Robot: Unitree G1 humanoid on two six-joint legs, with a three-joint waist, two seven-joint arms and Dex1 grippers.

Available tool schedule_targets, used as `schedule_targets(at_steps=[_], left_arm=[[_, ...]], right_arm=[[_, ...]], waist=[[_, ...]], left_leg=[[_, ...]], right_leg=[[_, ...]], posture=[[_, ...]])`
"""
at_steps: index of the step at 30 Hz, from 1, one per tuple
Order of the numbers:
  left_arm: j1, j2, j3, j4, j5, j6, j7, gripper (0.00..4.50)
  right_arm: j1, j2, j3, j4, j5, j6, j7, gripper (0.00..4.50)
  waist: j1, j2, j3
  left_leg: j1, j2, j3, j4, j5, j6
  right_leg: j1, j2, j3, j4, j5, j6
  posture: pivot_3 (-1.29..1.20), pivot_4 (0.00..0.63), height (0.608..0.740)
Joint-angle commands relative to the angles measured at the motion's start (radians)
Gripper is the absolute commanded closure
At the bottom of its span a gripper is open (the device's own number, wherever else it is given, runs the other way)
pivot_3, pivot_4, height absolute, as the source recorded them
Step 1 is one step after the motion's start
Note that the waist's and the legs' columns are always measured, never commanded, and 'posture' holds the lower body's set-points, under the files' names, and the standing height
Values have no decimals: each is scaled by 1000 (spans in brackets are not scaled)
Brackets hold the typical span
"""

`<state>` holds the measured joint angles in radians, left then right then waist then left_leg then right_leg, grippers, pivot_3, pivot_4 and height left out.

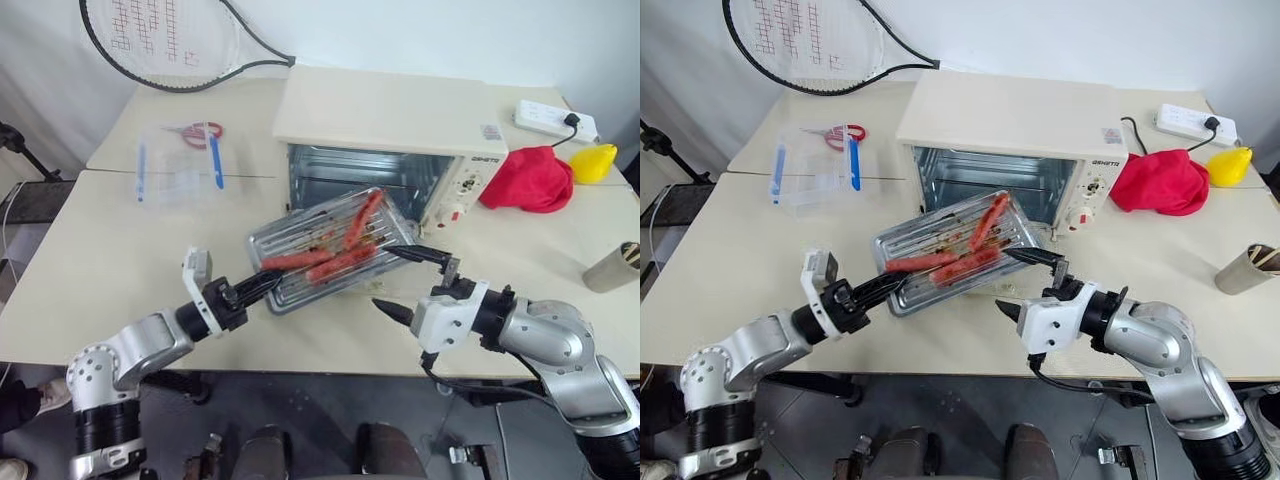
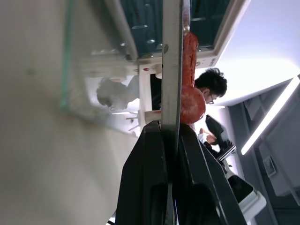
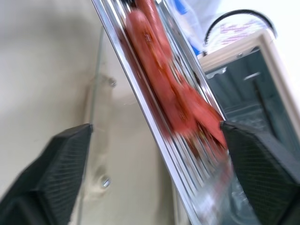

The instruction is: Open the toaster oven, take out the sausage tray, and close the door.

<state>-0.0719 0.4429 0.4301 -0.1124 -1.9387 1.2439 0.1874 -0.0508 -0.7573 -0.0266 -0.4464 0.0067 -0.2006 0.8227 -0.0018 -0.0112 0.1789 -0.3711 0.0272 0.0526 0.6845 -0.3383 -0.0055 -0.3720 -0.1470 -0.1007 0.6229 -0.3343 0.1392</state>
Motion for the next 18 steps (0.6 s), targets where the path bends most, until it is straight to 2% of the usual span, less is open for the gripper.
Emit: schedule_targets(at_steps=[1,3,6,15,16,18], left_arm=[[126,25,85,-107,-33,-54,-76,4500],[195,15,116,-160,-33,-102,-104,4500],[282,-33,165,-234,-33,-187,-112,4500],[573,-164,229,-396,-33,-372,-190,4500],[590,-178,233,-405,-33,-392,-193,4500],[601,-248,249,-427,-33,-461,-176,4500]], right_arm=[[49,-24,-101,87,204,-30,92,41],[36,-17,-133,152,239,-27,94,431],[13,-20,-148,268,249,-63,115,1266],[-61,-11,-113,530,306,-21,234,4238],[-71,-12,-105,550,303,-21,244,4493],[-109,-11,-77,615,293,26,265,4493]], waist=[[-1,0,0],[0,1,0],[4,1,0],[0,2,1],[0,2,1],[0,2,1]], left_leg=[[1,0,0,-2,0,0],[1,1,1,-1,0,0],[4,2,1,-1,0,1],[5,2,-1,-2,-2,3],[5,2,-1,-1,-2,3],[6,2,-1,-1,-2,3]], right_leg=[[1,0,0,-1,0,0],[1,0,0,-2,0,0],[5,-1,0,-3,0,-2],[10,-1,-2,-13,0,-2],[10,-1,-2,-14,0,-2],[11,-1,-2,-14,0,-2]], posture=[[0,150,740],[0,150,740],[0,150,740],[0,150,740],[0,150,740],[0,150,740]])
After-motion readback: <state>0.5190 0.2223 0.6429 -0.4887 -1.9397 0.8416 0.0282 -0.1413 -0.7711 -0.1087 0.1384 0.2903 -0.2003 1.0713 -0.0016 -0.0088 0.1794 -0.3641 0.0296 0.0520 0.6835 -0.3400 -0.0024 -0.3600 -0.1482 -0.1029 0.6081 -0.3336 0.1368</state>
